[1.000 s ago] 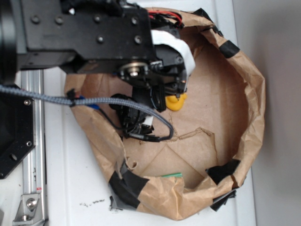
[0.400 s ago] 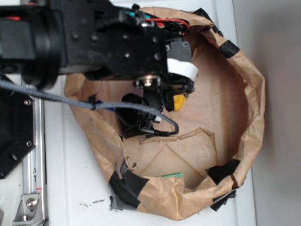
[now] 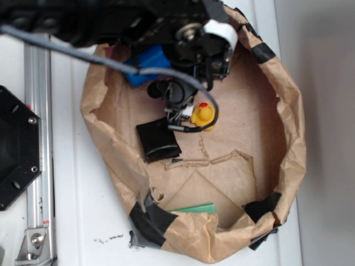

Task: Grab the yellow duck.

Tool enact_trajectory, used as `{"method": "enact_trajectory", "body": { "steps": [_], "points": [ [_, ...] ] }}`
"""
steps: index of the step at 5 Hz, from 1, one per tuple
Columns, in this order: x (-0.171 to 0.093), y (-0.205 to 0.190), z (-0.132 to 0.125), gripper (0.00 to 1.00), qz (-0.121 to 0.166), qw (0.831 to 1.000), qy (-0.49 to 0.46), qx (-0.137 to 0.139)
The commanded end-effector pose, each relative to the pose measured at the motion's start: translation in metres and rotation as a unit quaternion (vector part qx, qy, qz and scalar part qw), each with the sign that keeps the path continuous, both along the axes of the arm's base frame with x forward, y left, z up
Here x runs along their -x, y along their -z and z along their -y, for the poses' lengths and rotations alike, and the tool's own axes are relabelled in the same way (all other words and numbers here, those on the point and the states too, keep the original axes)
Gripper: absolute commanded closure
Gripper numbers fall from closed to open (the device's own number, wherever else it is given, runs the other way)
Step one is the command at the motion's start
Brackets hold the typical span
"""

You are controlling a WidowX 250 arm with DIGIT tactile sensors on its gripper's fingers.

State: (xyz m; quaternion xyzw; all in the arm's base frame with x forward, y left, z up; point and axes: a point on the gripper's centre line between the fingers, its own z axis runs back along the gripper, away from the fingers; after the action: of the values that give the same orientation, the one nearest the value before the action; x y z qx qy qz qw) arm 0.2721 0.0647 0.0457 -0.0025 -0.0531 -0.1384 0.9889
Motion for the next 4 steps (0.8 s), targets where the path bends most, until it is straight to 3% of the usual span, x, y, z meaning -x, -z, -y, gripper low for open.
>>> {"method": "enact_trajectory", "body": {
  "steps": [1,2,3,4],
  "points": [
    [-0.016,-0.007,0.005,0.0,0.024,1.0,0.007,0.001],
    [-0.015,-0.01,0.011,0.0,0.027,1.0,0.014,-0.001],
    [-0.01,-0.021,0.02,0.0,0.026,0.999,0.016,0.014],
    [-0.006,-0.035,0.024,0.0,0.046,0.999,0.009,0.013]
  ]
}}
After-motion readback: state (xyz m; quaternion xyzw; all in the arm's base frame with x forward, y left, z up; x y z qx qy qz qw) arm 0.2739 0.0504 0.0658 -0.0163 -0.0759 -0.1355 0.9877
